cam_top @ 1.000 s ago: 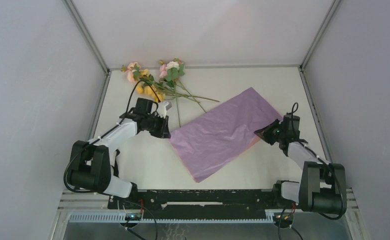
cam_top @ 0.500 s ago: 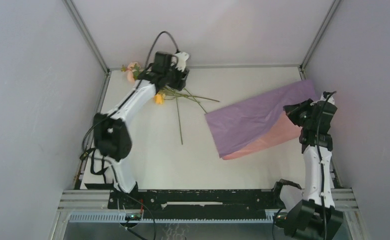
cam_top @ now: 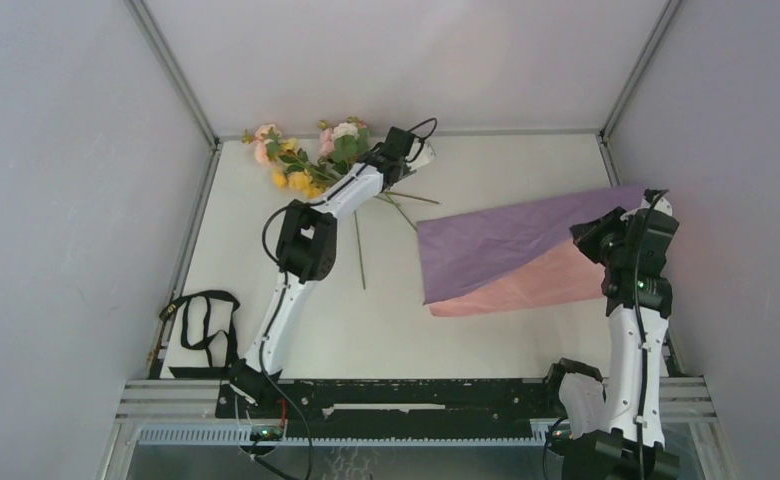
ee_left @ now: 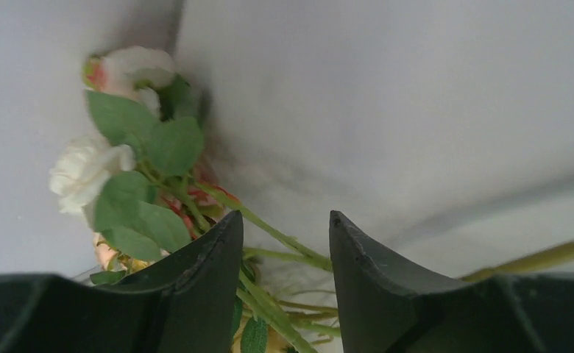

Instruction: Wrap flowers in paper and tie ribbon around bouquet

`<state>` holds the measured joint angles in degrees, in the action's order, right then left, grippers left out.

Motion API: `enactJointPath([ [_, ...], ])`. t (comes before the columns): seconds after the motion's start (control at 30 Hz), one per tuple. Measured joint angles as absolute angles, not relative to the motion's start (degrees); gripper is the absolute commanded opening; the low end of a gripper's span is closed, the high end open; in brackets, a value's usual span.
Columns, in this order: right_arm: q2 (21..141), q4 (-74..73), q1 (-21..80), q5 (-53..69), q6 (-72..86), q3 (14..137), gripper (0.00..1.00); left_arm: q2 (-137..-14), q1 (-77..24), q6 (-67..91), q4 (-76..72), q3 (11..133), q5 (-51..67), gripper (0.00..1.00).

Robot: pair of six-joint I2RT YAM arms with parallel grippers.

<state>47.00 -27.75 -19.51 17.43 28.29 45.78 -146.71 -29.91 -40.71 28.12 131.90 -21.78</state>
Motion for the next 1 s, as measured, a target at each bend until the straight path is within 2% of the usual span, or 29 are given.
enactJointPath([
  [0.17, 46.68, -31.35, -19.51, 17.45, 27.86, 50.63, 0.00, -144.99, -29.54, -48.36, 29.58, 122.56, -22.70, 0.49],
  [0.4, 45.34, -33.41, -19.49, 18.41, 26.92, 61.78, 0.00, -129.80, -28.75, -57.91, 30.61, 98.70, -17.04, 0.45],
  [0.47, 45.25, -34.98, -19.49, 18.63, 26.15, 64.99, 0.00, -125.14, -27.75, -61.12, 31.62, 92.01, -14.74, 0.53],
  [0.53, 45.41, -35.83, -19.44, 18.98, 25.54, 67.31, 0.00, -121.78, -26.33, -63.35, 32.23, 87.50, -13.13, 0.48],
  [0.6, 45.74, -36.49, -19.07, 19.49, 24.91, 68.95, 0.00, -118.76, -24.34, -64.07, 33.34, 84.12, -10.02, 0.48],
  [0.67, 46.17, -36.82, -17.54, 19.64, 24.36, 69.89, 0.00, -116.57, -22.76, -64.45, 34.57, 82.21, -7.42, 0.54],
  [0.77, 47.94, -37.15, -11.62, 19.11, 23.53, 71.11, 0.00, -113.51, -21.34, -63.81, 36.12, 81.28, -3.53, 0.70],
  [0.8, 48.73, -37.21, -9.56, 18.55, 23.31, 71.50, 0.00, -112.25, -21.12, -62.83, 36.86, 81.30, -1.10, 0.77],
  [0.87, 50.96, -37.47, -4.62, 16.93, 22.87, 72.88, 0.00, -108.53, -20.67, -60.36, 39.00, 81.43, 4.73, 0.98],
  [1.0, 56.05, -36.93, 2.72, 13.56, 22.85, 74.65, 0.00, -98.17, -19.92, -56.51, 44.45, 81.93, 16.67, 1.00],
])
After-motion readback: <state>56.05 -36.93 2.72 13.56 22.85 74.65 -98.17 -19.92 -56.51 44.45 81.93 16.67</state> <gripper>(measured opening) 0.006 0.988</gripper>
